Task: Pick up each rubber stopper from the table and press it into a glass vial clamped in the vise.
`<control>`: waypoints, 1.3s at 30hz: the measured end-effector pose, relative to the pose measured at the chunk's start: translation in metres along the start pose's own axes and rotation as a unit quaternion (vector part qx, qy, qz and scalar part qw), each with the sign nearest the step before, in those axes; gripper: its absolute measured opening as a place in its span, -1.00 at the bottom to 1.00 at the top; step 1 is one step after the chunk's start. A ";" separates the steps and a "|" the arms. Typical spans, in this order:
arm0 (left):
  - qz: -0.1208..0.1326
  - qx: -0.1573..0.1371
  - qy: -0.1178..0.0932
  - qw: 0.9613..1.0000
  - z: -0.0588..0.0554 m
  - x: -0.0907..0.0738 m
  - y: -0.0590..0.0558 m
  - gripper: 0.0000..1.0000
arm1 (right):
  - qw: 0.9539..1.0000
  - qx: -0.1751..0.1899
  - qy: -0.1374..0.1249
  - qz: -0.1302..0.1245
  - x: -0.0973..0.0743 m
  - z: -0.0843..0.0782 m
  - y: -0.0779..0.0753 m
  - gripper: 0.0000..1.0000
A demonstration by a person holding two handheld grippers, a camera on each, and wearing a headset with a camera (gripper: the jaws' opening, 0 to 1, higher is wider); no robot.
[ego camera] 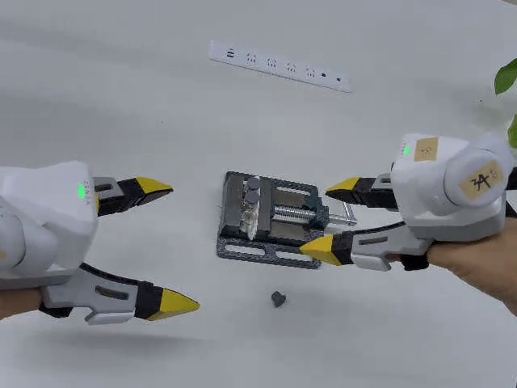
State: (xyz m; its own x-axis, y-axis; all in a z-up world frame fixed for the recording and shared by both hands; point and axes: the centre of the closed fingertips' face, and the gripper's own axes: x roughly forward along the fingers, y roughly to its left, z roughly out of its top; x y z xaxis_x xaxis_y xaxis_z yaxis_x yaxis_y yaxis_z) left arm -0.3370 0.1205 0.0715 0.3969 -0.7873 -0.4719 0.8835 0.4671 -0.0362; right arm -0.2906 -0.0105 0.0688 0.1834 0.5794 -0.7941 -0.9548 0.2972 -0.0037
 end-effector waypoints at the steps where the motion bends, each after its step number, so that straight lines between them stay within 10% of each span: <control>1: -0.001 0.003 0.002 1.000 0.000 0.000 -0.001 0.62 | 1.000 0.001 -0.004 0.000 -0.002 -0.001 0.001 0.03; 18: -0.046 0.075 0.058 0.994 0.000 0.010 -0.019 0.54 | 0.998 0.010 -0.063 0.005 -0.029 -0.036 0.023 0.55; 39: -0.154 0.212 0.132 0.956 -0.004 0.062 -0.039 0.19 | 0.994 0.035 -0.099 -0.010 -0.053 -0.075 0.036 0.59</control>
State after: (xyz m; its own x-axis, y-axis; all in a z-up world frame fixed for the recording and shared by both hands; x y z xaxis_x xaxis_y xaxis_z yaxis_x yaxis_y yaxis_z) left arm -0.3482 0.0549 0.0403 0.0751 -0.7060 -0.7042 0.9919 -0.0197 0.1256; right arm -0.3518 -0.0874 0.0654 0.2507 0.7094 -0.6588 -0.9334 0.3575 0.0297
